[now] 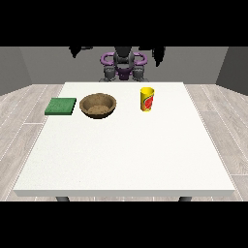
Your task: Pick the cup and pour the ball into the bowl, then pick the bowl and place it on the pad
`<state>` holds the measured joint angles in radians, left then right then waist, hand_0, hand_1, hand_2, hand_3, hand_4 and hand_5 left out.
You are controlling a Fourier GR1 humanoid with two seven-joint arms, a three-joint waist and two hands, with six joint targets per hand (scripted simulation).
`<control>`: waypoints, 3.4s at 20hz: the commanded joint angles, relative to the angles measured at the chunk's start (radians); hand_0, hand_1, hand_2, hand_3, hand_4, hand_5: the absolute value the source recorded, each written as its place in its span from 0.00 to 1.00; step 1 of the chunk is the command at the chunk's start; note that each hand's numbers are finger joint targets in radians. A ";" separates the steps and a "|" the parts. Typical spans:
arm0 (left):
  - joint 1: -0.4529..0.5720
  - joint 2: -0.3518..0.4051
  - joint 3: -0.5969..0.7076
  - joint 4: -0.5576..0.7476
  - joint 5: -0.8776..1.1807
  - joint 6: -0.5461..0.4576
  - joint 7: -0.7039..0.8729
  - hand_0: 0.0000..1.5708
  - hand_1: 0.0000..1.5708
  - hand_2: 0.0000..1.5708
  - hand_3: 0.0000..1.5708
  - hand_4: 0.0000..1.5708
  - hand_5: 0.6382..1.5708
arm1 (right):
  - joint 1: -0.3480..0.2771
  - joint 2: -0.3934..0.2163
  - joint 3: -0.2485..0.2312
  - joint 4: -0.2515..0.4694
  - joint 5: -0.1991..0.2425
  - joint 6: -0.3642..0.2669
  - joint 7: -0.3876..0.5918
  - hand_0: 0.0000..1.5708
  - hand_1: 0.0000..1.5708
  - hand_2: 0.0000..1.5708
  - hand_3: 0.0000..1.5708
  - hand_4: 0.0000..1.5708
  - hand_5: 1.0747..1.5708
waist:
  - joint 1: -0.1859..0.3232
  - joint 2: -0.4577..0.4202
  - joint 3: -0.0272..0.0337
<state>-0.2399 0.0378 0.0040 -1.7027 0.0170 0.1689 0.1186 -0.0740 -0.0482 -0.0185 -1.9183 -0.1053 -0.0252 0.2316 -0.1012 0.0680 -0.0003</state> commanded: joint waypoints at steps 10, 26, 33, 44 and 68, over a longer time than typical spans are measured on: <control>0.003 0.003 0.068 0.402 -0.017 -0.063 -0.458 0.00 0.00 0.00 0.00 0.12 0.89 | -0.017 -0.095 -0.148 0.119 -0.117 0.146 -0.197 0.00 0.00 0.00 0.00 0.43 0.98 | -0.044 0.160 0.0001; -0.223 0.029 0.180 0.933 0.005 -0.088 -0.751 0.00 0.00 0.00 0.00 0.23 0.89 | -0.112 -0.151 -0.207 0.241 -0.156 0.181 -0.214 0.00 0.00 0.00 0.00 0.43 0.99 | -0.049 0.182 -0.0005; -0.249 0.071 0.207 1.054 -0.079 0.092 -0.849 0.80 0.80 1.00 1.00 0.85 0.91 | -0.144 -0.224 -0.259 0.173 -0.275 0.245 -0.133 0.00 0.00 0.00 0.10 0.41 1.00 | -0.137 0.231 -0.0010; -0.357 0.046 0.040 1.027 -0.279 0.304 -0.531 0.82 0.82 1.00 1.00 0.90 0.87 | -0.089 -0.313 -0.356 0.448 -0.305 0.349 -0.168 0.00 0.00 0.00 0.21 0.41 0.99 | -0.082 -0.006 0.0028; -0.760 -0.037 -0.635 1.251 -1.205 0.251 0.430 0.93 0.93 1.00 1.00 0.80 0.98 | -0.165 -0.339 -0.369 0.780 -0.256 0.389 -0.253 0.00 0.00 0.00 0.11 0.44 0.97 | -0.029 -0.125 0.0025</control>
<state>-0.9510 0.0083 -0.5323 -0.4650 -1.0781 0.4839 0.4428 -0.2206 -0.3989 -0.3969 -1.1710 -0.3900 0.3844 0.0048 -0.1405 -0.0602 0.0021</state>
